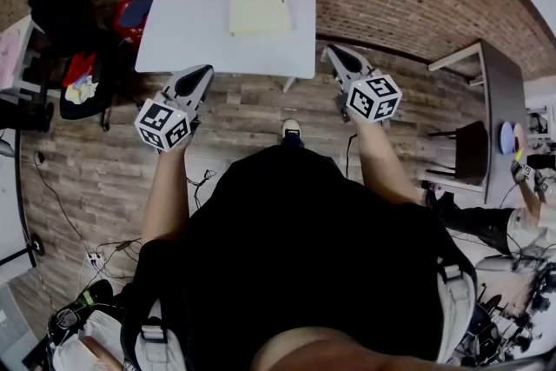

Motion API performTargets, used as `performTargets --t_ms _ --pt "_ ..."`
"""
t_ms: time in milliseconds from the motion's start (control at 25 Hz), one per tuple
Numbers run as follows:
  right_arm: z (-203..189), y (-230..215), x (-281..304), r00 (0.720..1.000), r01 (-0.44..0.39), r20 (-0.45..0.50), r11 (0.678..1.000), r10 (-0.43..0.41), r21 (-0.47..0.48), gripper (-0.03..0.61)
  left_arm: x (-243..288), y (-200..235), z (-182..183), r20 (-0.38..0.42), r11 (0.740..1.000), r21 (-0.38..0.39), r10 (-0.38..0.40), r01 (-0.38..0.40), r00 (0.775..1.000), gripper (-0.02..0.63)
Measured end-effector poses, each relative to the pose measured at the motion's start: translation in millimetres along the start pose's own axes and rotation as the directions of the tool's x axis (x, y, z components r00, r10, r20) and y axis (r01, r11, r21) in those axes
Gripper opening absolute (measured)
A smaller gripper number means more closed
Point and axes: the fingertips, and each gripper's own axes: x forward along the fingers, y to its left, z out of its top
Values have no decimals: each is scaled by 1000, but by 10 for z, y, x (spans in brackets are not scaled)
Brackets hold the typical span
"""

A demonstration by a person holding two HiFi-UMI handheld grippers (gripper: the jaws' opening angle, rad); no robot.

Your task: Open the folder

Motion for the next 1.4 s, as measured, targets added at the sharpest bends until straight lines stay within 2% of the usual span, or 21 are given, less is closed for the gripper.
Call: performTargets --t_ms 480,1400 --pt "13 -559 200 1000 -19 -23 1000 20 17 26 484 123 -16 -29 1000 -11 24 -24 999 12" --pt "-50 -1239 449 997 -56 -49 997 59 53 26 1168 271 -4 -82 999 -11 52 -54 995 12"
